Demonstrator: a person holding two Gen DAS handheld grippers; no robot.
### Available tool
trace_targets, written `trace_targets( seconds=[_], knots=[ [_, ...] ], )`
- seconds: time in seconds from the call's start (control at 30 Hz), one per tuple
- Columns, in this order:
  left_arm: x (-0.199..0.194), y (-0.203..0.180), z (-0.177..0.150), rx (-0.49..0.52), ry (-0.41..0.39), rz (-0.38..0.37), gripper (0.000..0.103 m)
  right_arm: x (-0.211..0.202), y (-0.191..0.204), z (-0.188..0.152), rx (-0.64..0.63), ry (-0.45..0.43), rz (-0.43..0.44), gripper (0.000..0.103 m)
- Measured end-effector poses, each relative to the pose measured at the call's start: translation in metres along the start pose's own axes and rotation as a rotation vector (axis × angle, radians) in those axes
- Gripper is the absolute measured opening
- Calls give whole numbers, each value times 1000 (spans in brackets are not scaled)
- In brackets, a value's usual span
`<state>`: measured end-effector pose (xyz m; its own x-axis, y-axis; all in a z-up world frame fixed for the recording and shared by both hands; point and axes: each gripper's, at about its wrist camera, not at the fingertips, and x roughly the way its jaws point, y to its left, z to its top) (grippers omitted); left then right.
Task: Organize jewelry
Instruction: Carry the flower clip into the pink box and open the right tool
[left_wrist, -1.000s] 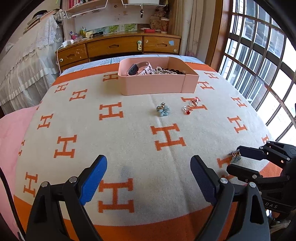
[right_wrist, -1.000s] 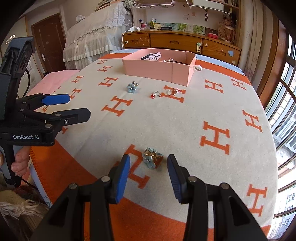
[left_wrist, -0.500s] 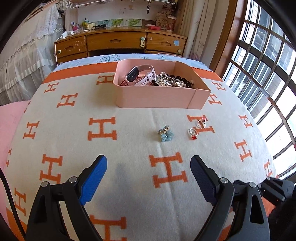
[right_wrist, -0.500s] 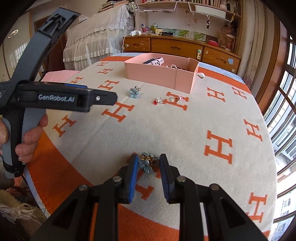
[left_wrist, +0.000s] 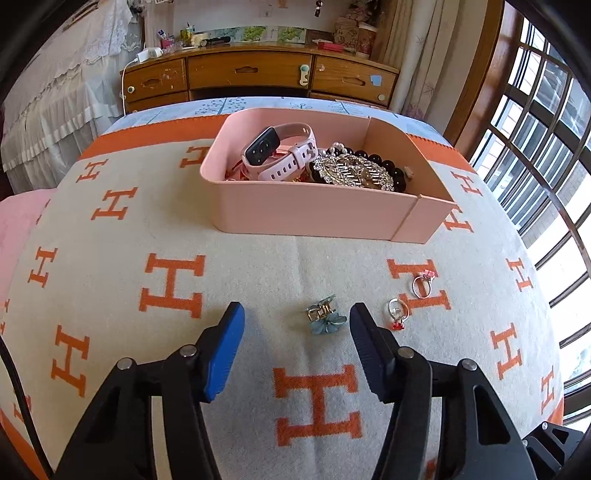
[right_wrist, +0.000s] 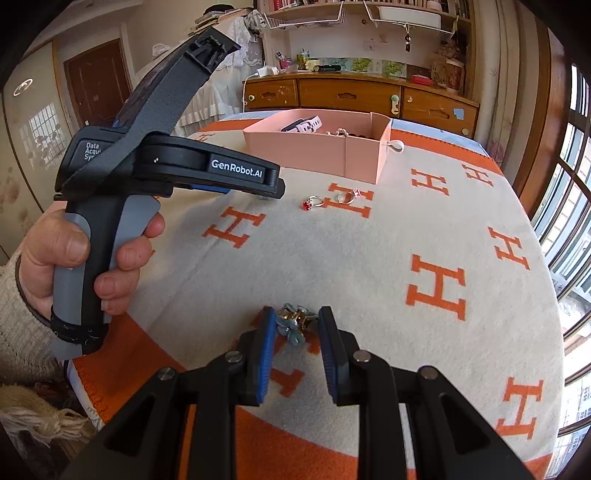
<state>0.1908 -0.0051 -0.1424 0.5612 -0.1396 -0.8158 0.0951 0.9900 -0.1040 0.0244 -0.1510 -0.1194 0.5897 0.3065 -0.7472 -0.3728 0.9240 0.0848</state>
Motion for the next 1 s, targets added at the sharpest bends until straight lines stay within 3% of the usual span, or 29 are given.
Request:
trace_targets(
  seconds=[0.13, 0.43, 0.6, 0.83, 1.0],
  knots=[
    [0, -1, 0, 7, -9, 13, 20, 0, -1, 0, 8, -2, 4, 23],
    [-26, 11, -18, -8, 25, -19, 20, -3, 0, 1, 30, 13, -31, 23],
    [-71, 13, -12, 27, -17, -15, 20, -24, -9, 21, 111, -6, 53, 23],
    [-136, 7, 43, 80, -81, -16, 20, -68, -25, 106, 166, -105, 135, 23],
    [-163, -4, 97, 119, -135, 19, 21, -87, -36, 181, 156, -185, 103, 24]
  ],
)
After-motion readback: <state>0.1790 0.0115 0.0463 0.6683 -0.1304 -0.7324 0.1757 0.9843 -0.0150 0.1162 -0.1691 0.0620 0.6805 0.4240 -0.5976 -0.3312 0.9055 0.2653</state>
